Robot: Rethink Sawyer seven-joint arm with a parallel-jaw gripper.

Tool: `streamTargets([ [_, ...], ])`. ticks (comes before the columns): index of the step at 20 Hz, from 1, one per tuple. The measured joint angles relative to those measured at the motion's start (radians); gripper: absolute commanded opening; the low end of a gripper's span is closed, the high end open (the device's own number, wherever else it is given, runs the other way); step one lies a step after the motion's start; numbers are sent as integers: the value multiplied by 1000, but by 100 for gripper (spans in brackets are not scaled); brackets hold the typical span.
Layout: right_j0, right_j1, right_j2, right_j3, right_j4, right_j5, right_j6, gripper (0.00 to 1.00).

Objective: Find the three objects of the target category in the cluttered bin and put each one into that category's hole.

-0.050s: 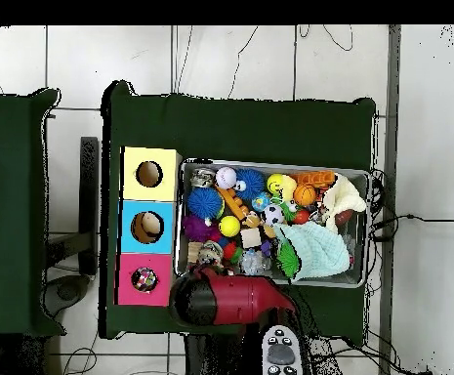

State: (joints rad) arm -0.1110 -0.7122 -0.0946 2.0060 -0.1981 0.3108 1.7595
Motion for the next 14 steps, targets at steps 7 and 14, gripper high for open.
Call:
streamTargets([
  [7,41,-43,-26,1,53,152,0,0],
  [14,54,-67,-54,4,86,198,0,0],
])
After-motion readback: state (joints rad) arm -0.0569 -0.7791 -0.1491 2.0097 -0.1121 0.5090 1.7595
